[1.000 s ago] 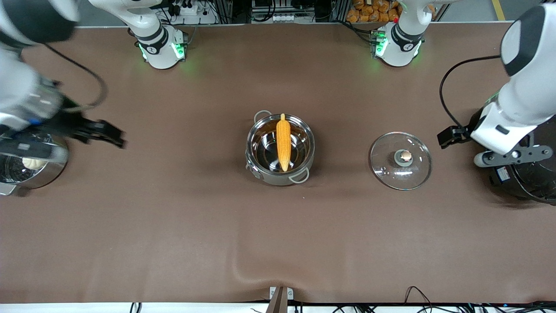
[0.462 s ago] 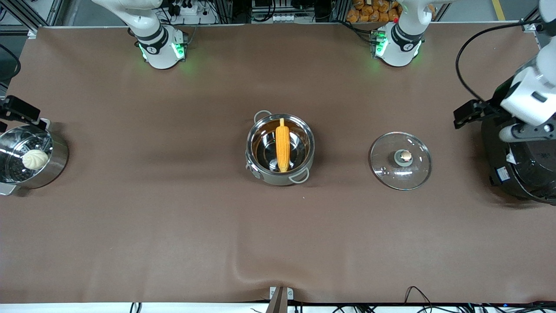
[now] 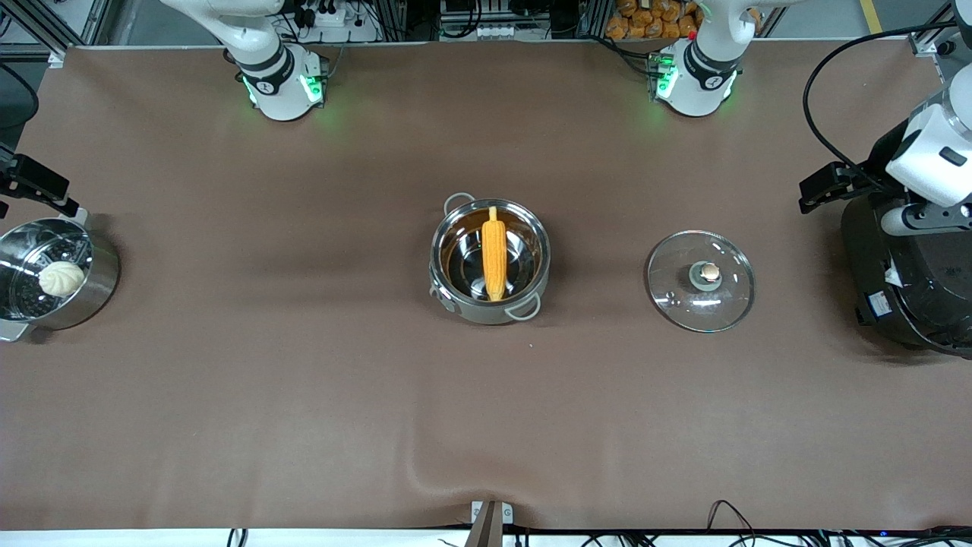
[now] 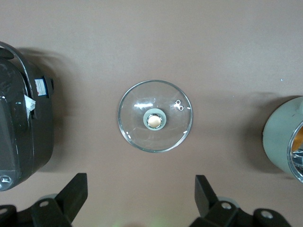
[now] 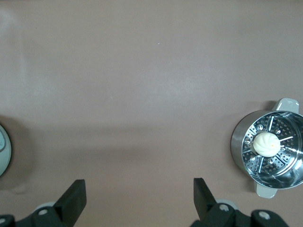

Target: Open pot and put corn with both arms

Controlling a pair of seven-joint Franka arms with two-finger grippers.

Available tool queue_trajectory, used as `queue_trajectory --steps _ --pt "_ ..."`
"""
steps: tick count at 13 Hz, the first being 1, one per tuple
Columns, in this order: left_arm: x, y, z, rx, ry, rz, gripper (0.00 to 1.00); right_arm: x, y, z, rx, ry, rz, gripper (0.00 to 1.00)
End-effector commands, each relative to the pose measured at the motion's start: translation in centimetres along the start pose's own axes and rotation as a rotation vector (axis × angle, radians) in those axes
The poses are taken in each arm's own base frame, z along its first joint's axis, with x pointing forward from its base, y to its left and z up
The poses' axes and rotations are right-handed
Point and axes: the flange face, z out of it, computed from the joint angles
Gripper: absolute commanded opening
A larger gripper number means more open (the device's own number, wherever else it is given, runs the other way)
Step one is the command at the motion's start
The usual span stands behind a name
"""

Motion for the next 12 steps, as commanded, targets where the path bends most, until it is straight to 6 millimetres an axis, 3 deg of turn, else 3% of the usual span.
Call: queue_trajectory --steps 1,9,12 --pt "-0.5 -0.9 -0.8 -0.012 0.011 0.022 1.00 -0.8 0.3 -0.3 -0.012 0.015 -0.006 1.00" --pt "-0.7 -0.7 -1.2 -0.005 0.015 0.022 1.00 -0.6 -0.2 0.9 -0.007 -0.010 -0.002 1.00" --pt "-0.8 -0.6 -1.1 -0.004 0.010 0.024 1.00 -0.6 -1.3 0.8 -0.013 -0.019 0.000 1.00"
